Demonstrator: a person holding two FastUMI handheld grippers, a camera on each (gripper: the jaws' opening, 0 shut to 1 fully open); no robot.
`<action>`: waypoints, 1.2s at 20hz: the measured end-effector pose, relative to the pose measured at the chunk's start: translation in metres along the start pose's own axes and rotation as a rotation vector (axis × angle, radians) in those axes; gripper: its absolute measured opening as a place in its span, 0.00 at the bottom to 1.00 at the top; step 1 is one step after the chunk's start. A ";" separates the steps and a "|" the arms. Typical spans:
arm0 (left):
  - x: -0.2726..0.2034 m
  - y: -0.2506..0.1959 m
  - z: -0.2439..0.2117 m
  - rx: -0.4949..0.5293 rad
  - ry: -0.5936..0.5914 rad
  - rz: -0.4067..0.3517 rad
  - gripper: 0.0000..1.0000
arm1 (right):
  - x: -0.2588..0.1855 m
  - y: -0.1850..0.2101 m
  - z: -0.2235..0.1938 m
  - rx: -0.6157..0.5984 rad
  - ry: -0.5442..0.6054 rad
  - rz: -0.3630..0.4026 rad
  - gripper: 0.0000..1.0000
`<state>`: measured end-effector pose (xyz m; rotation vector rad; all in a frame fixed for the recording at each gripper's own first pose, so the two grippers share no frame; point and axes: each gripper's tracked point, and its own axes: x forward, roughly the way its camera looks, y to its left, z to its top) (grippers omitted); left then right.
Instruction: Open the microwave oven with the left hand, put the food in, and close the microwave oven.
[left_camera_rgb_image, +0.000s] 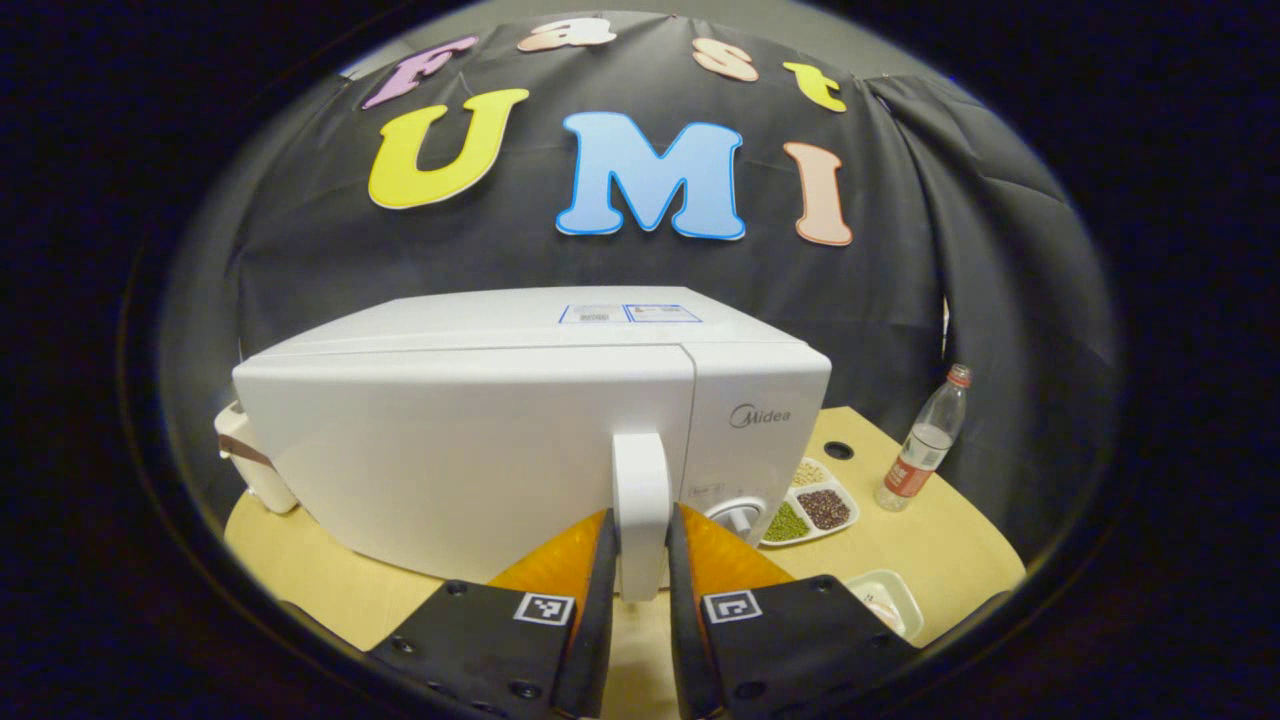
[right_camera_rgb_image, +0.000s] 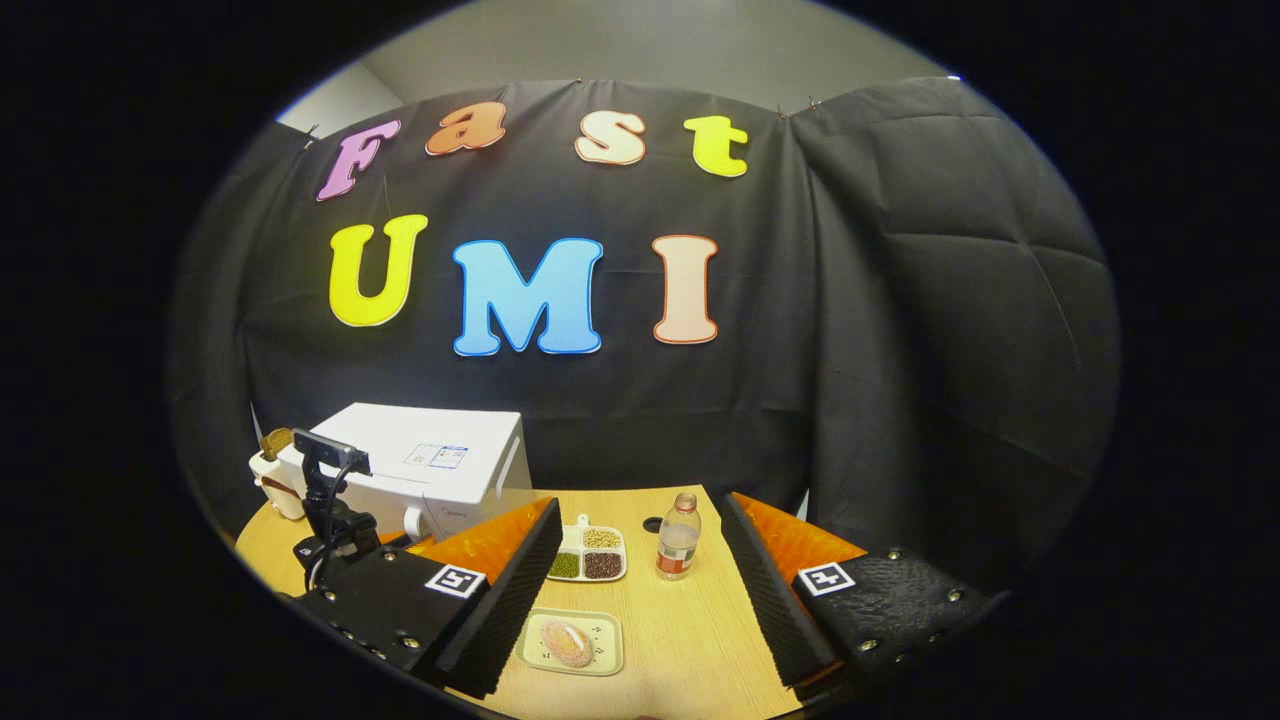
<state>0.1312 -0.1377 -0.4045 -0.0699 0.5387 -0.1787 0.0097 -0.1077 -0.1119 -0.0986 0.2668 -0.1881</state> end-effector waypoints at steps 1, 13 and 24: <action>-0.003 0.001 0.001 0.002 0.001 0.004 0.34 | 0.000 0.002 0.000 -0.002 0.001 0.003 0.98; -0.007 -0.001 0.002 0.053 0.019 -0.011 0.16 | -0.009 0.012 -0.006 -0.005 0.011 0.022 0.98; -0.063 -0.013 0.022 0.093 -0.027 -0.096 0.06 | -0.007 0.029 -0.007 0.017 0.008 0.044 0.98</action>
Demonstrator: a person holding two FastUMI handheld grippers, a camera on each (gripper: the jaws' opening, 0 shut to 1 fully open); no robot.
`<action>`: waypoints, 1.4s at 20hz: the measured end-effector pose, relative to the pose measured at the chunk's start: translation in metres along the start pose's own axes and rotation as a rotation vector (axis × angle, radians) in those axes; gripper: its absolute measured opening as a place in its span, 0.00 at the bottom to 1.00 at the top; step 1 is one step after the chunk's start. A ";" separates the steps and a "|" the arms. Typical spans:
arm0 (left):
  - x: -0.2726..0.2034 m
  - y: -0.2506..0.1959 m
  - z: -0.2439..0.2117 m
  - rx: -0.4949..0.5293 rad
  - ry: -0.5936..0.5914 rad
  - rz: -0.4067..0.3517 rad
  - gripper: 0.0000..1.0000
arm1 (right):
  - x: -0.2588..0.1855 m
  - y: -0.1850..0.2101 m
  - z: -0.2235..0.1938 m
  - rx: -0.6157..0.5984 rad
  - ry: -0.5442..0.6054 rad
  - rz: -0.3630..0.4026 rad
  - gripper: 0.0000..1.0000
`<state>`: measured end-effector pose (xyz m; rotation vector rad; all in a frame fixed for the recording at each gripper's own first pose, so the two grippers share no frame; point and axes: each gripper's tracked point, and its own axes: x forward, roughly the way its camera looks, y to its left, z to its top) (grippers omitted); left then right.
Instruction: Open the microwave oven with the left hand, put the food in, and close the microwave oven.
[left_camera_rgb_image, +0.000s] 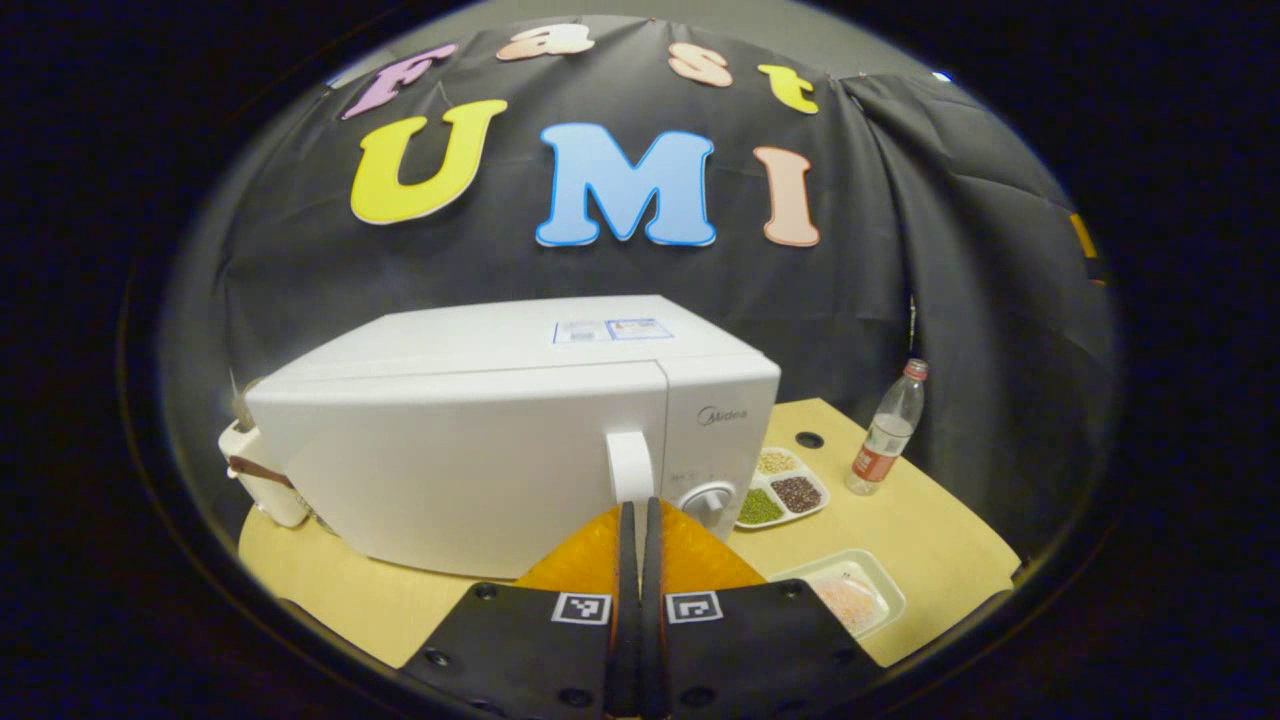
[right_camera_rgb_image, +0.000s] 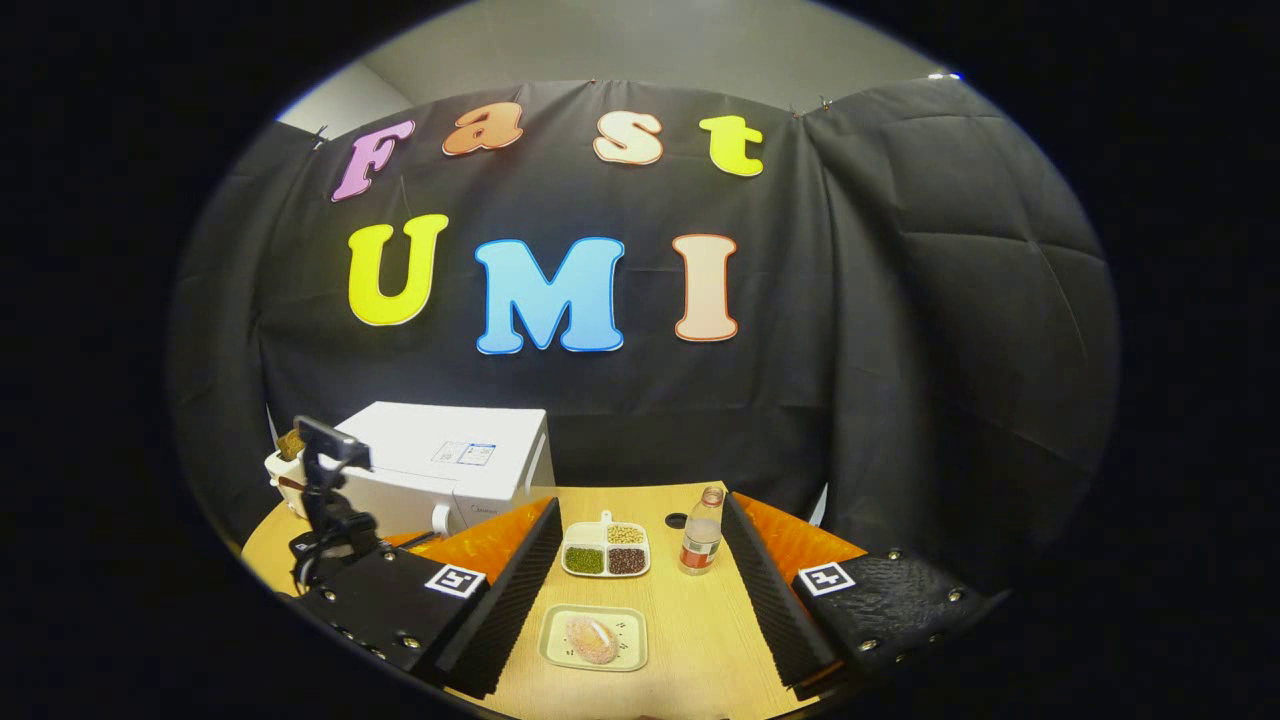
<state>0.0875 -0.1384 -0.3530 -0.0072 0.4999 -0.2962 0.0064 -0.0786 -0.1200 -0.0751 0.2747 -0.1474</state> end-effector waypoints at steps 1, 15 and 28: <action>-0.008 -0.005 0.002 0.029 -0.011 -0.013 0.06 | 0.002 0.003 -0.003 0.007 0.006 0.008 0.98; 0.031 0.012 -0.035 -0.015 0.061 0.059 0.92 | 0.003 -0.007 -0.022 0.039 0.054 -0.022 0.98; 0.056 0.013 -0.036 0.000 0.112 0.032 0.11 | 0.002 -0.012 -0.030 0.024 0.076 -0.034 0.98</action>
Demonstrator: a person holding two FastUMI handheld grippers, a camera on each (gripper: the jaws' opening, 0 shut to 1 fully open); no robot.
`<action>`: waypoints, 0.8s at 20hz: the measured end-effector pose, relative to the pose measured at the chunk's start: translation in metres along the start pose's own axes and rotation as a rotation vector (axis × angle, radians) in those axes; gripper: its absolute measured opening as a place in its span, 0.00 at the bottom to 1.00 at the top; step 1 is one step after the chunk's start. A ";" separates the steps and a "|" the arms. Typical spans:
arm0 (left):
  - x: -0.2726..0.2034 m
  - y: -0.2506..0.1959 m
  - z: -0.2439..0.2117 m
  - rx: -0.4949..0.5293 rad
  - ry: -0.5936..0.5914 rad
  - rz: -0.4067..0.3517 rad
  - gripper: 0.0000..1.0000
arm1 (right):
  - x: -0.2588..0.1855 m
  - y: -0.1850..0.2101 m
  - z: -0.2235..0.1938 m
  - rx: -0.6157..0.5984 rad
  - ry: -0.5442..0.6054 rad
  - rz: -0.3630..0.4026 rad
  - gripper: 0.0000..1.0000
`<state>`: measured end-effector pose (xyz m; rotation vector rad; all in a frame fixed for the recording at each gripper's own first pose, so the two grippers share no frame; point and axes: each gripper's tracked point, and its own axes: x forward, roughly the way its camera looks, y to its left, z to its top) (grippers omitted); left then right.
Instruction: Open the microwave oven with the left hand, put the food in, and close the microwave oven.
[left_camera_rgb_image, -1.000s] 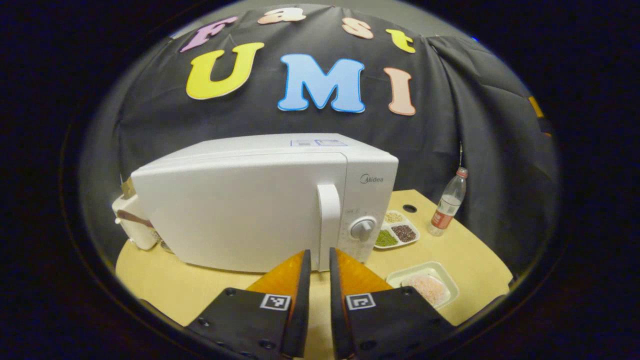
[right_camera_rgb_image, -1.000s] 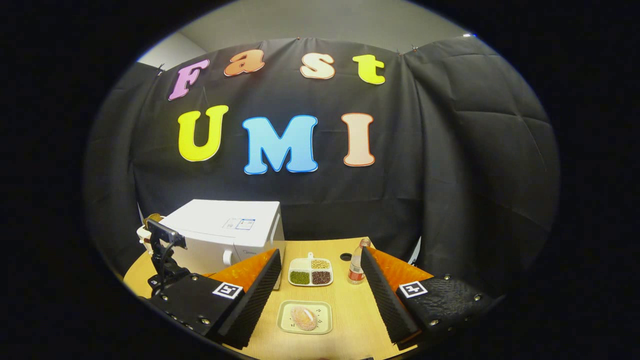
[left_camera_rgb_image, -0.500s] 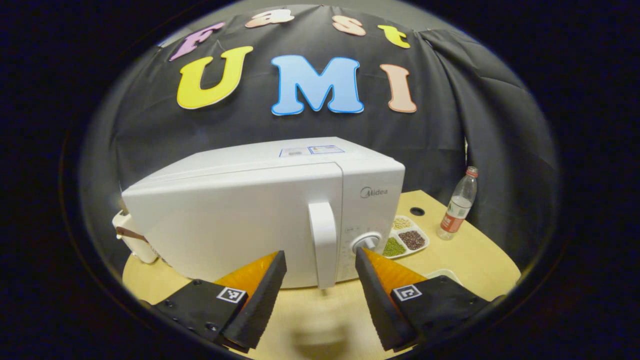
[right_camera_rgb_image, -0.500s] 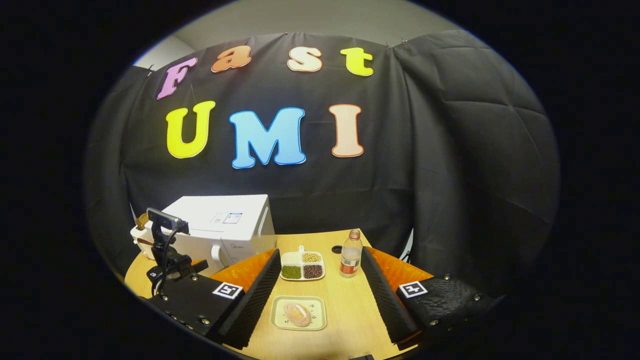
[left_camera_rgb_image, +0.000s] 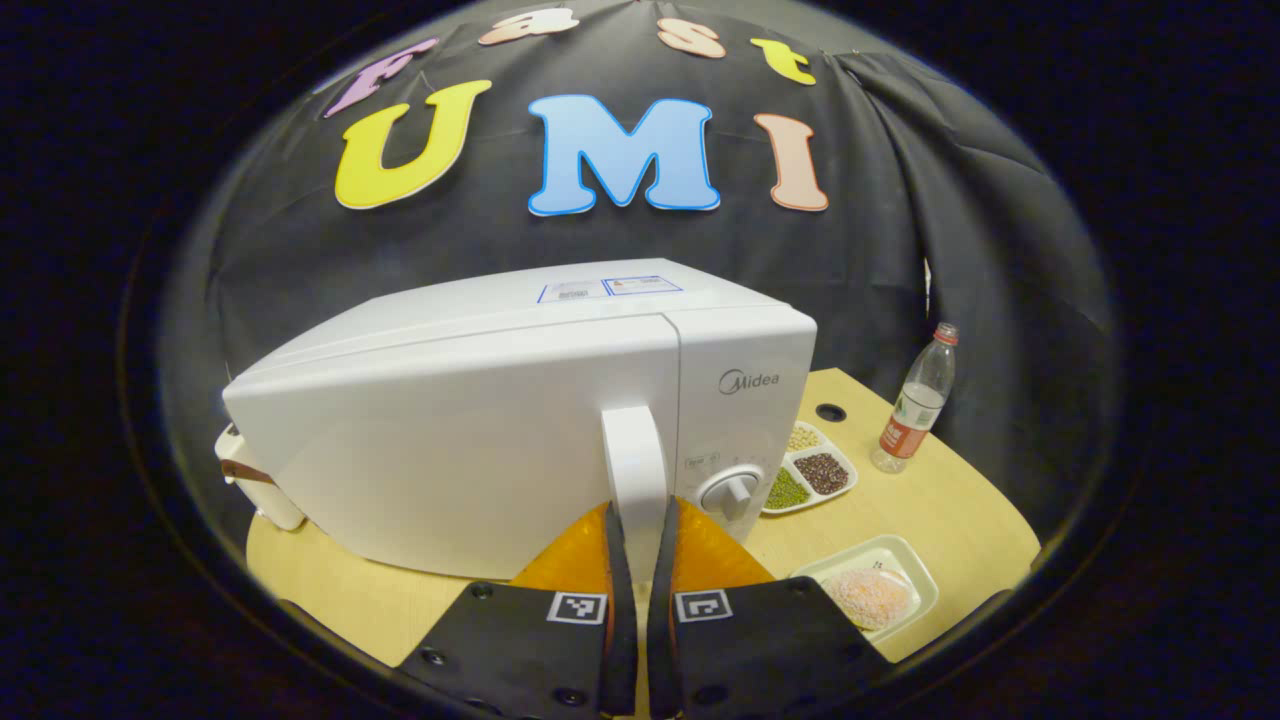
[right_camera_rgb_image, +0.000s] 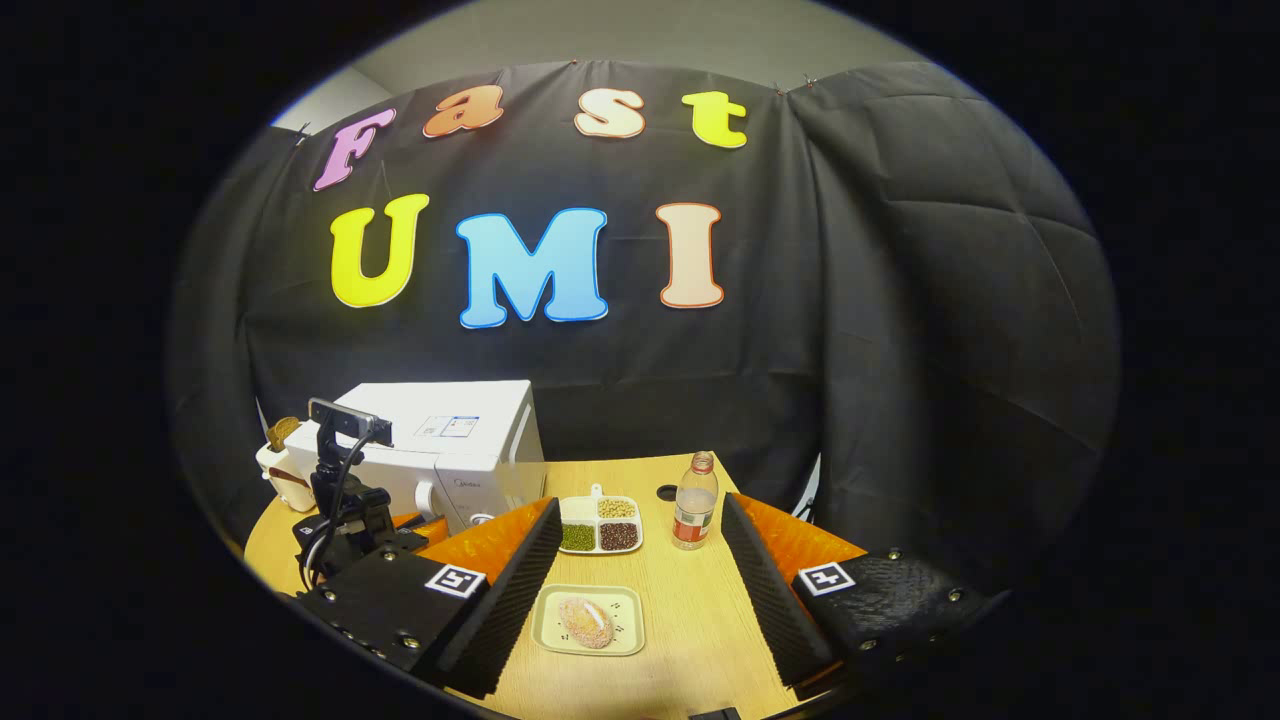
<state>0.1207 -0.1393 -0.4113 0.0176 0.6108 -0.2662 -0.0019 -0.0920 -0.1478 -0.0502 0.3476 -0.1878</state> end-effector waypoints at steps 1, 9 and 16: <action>0.001 0.000 -0.002 -0.001 0.005 -0.010 0.07 | 0.000 0.001 0.001 0.001 0.000 0.005 0.98; -0.108 0.007 -0.050 0.065 0.018 -0.118 0.07 | 0.003 0.039 -0.001 -0.005 -0.005 0.085 0.98; -0.200 0.052 -0.098 0.159 0.105 -0.320 0.07 | -0.006 0.086 -0.019 -0.052 0.029 0.171 0.98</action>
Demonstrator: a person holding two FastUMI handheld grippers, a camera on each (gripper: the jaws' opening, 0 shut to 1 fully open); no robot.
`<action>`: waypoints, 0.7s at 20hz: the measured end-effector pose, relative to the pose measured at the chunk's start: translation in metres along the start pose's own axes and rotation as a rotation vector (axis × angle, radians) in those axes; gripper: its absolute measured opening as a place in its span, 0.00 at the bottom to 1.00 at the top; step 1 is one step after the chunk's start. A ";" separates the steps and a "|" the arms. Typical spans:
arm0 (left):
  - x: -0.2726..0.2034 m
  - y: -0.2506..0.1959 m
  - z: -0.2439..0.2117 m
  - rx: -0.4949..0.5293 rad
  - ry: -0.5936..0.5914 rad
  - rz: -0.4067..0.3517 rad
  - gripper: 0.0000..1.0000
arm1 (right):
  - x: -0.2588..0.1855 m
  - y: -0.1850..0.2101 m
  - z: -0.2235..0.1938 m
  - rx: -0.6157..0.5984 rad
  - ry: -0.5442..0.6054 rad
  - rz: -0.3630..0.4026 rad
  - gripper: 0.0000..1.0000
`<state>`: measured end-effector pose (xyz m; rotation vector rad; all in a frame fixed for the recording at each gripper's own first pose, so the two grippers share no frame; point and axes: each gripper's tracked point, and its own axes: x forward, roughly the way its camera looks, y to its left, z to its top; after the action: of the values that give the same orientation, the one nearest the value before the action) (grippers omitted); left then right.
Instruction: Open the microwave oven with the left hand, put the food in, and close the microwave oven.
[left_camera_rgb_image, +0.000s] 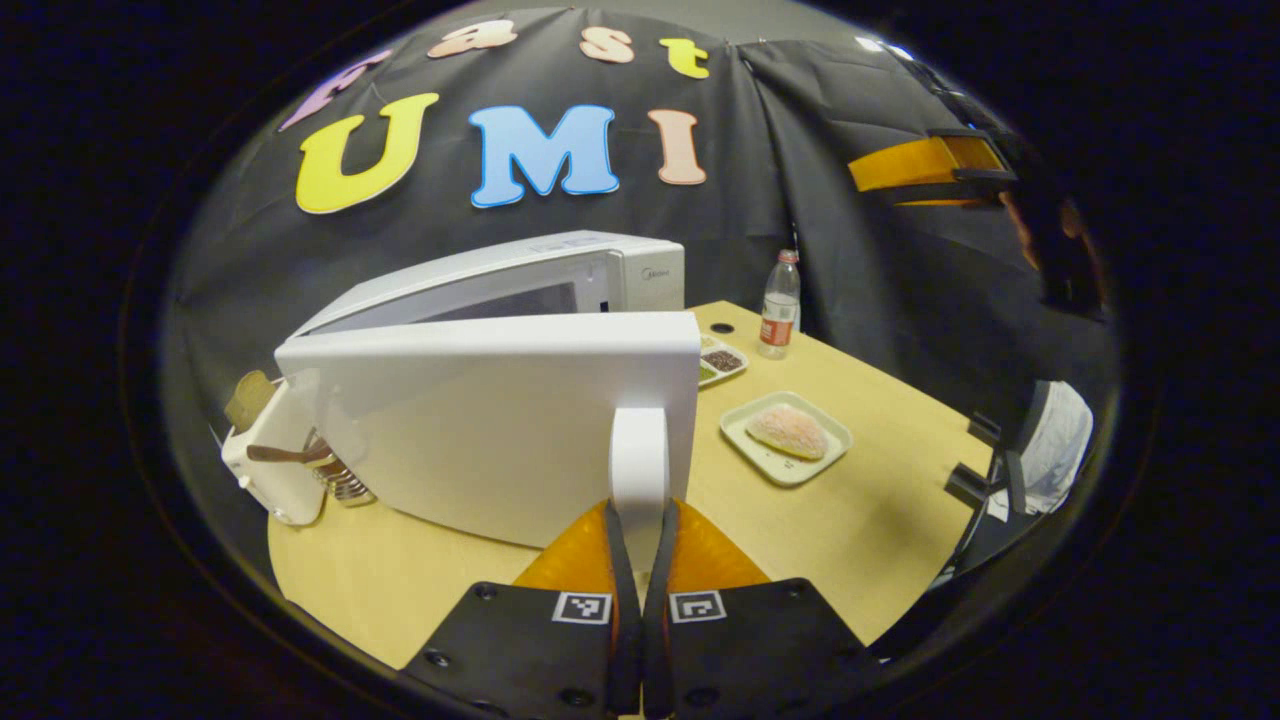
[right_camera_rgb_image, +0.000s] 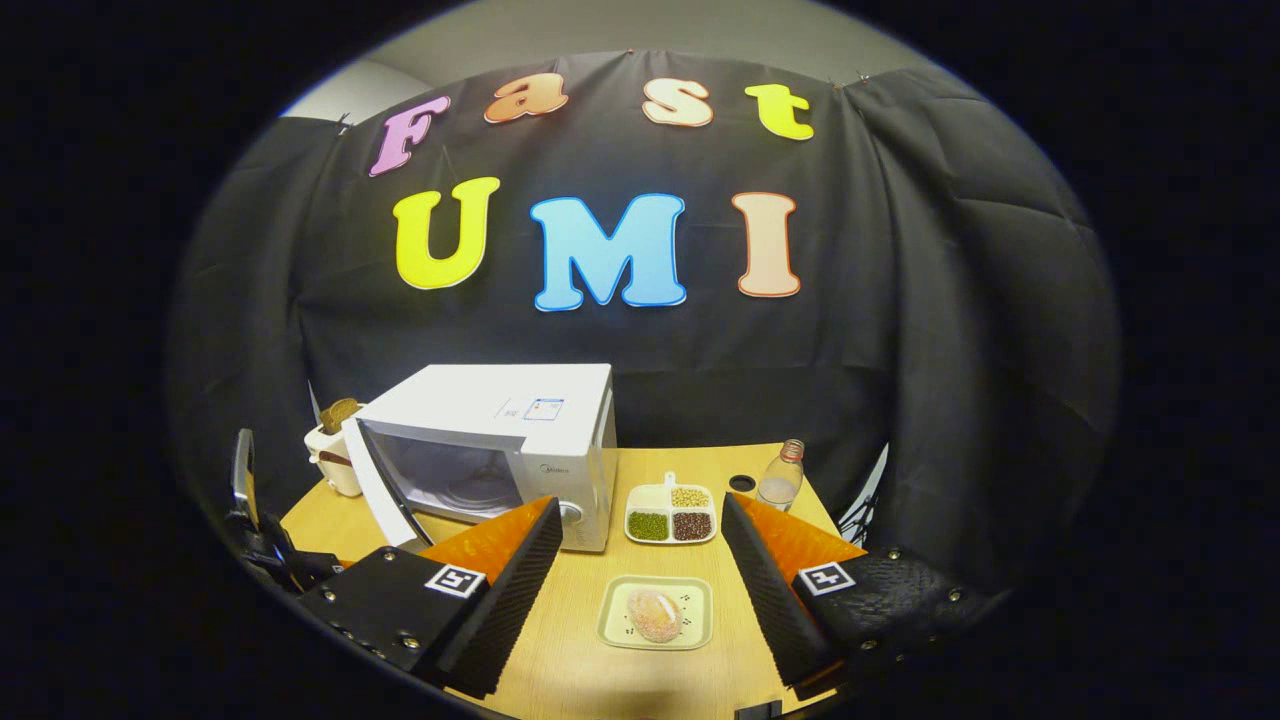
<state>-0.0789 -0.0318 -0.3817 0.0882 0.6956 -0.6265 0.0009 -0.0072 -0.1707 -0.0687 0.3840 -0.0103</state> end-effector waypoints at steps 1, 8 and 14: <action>-0.013 0.005 -0.009 -0.009 0.014 -0.023 0.07 | 0.000 0.006 -0.002 -0.003 0.003 0.002 0.98; -0.093 0.041 -0.058 -0.008 0.046 -0.045 0.07 | 0.021 0.044 -0.064 -0.002 0.081 0.009 0.98; -0.141 0.084 -0.092 -0.016 0.059 -0.042 0.07 | 0.037 0.052 -0.138 0.168 0.299 -0.033 0.98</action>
<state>-0.1681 0.1341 -0.3752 0.0772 0.7607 -0.6609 -0.0167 0.0349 -0.3156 0.0939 0.6787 -0.0858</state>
